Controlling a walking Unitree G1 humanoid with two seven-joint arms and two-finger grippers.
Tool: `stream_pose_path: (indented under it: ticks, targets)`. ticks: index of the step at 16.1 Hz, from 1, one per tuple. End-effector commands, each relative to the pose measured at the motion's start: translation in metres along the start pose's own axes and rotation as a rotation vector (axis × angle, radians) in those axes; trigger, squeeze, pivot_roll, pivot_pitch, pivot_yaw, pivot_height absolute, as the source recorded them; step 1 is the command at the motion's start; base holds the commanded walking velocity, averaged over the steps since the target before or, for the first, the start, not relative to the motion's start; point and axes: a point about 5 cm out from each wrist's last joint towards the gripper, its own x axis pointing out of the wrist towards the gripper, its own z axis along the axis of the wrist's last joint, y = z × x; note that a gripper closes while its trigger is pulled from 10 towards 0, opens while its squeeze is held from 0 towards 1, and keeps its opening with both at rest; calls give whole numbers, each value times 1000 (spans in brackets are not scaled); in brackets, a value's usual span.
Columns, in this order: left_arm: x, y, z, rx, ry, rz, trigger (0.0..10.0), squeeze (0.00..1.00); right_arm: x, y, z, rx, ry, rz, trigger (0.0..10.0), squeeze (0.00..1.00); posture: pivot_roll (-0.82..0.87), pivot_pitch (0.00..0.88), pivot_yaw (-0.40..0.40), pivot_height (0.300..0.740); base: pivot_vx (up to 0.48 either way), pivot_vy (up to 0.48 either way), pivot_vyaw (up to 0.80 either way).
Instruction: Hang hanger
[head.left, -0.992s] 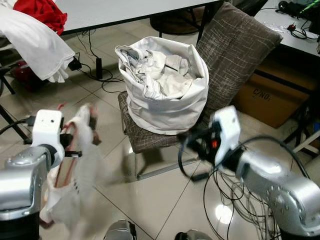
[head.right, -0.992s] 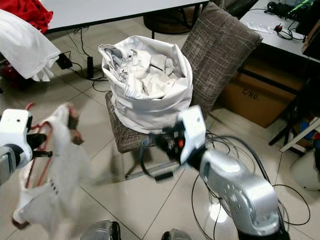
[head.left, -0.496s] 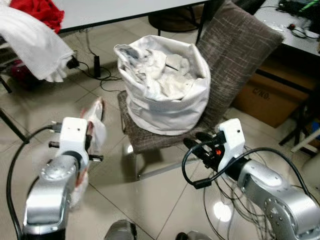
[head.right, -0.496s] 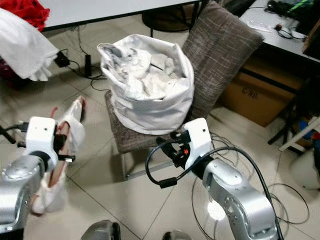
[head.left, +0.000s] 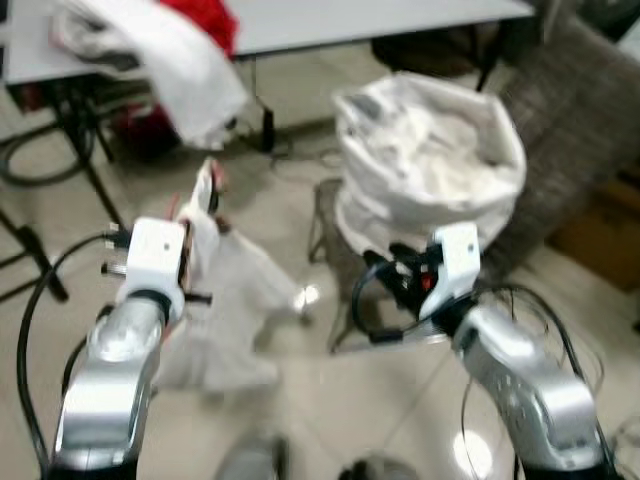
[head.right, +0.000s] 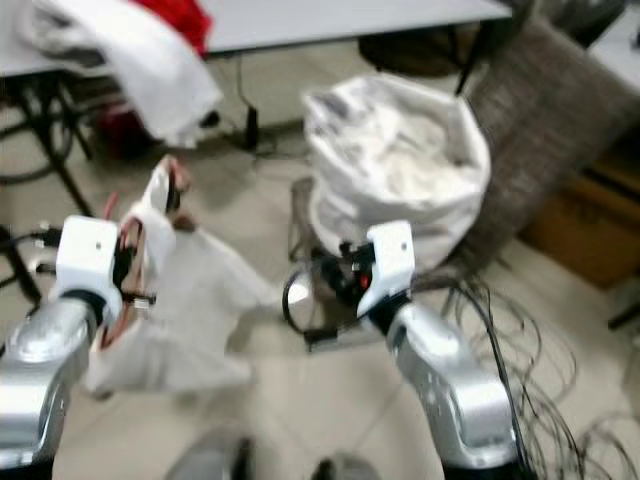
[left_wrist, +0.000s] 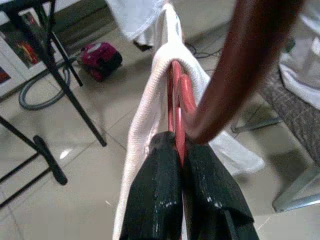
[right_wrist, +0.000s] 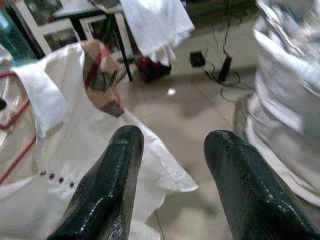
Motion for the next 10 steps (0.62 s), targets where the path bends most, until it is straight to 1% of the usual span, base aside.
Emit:
stream_pose_path:
  ticks: [1, 3, 5, 8, 10]
  targets:
    - [0, 4, 12, 11, -56, 15, 10000, 0, 3, -1, 6, -1, -37, -6, 10000, 0, 31, 85, -63, 740, 0, 480, 800]
    - [1, 5, 14, 15, -63, 13, 10000, 0, 7, 0, 9, 6, -55, -11, 10000, 0, 35, 82, -62, 740, 0, 480, 800]
    - [7, 2, 24, 37, -104, -8, 10000, 0, 13, -2, 14, 72, -106, -59, 10000, 0, 41, 83, -52, 740, 0, 480, 800]
    - [11, -1, 27, 26, -115, -33, 10000, 0, 12, -3, 15, 104, -130, -84, 10000, 0, 35, 85, -15, 740, 0, 480, 800]
    - [12, -6, 29, 6, -133, -55, 10000, 0, 10, -3, 13, 128, -142, -109, 10000, 0, 27, 87, 11, 740, 0, 480, 0]
